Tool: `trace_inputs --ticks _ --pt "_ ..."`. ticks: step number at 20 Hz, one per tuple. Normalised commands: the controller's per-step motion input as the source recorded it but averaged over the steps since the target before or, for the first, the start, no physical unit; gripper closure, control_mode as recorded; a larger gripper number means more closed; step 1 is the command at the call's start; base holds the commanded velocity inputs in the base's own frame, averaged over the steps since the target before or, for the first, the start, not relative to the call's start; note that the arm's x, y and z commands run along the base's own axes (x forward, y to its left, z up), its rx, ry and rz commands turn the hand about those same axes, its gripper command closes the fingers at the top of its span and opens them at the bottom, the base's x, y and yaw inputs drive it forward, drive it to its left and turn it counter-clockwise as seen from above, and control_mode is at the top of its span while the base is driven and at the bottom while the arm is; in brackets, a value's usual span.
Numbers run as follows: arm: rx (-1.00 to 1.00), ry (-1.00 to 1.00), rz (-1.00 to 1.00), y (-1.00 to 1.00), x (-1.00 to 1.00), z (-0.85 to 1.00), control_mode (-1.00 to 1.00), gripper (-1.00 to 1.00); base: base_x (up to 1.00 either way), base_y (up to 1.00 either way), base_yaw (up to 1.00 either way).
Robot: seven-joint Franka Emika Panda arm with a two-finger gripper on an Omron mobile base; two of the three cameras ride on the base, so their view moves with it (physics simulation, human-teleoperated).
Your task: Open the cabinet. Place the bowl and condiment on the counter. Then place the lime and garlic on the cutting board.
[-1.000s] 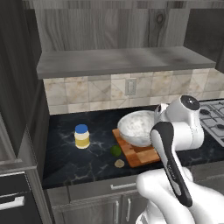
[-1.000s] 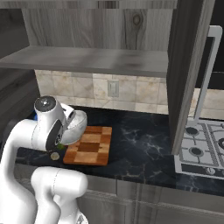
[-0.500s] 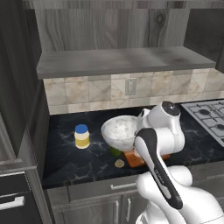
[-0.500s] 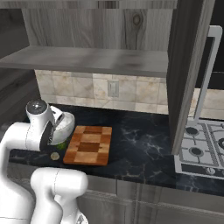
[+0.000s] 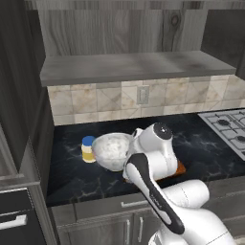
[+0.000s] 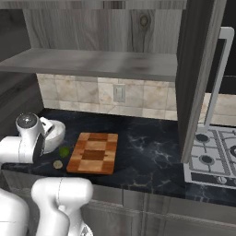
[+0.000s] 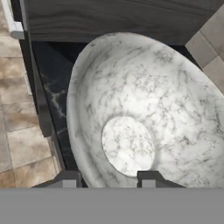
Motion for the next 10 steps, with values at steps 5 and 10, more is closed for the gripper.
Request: trace_inputs --ticks 5,10 --pt "0.05 0.00 -0.01 0.64 0.10 -0.29 -1.00 1.00 0.00 0.00 0.00" --pt "0.02 -0.01 -0.02 0.32 0.01 -0.14 -1.00 1.00 0.00 0.00 0.00"
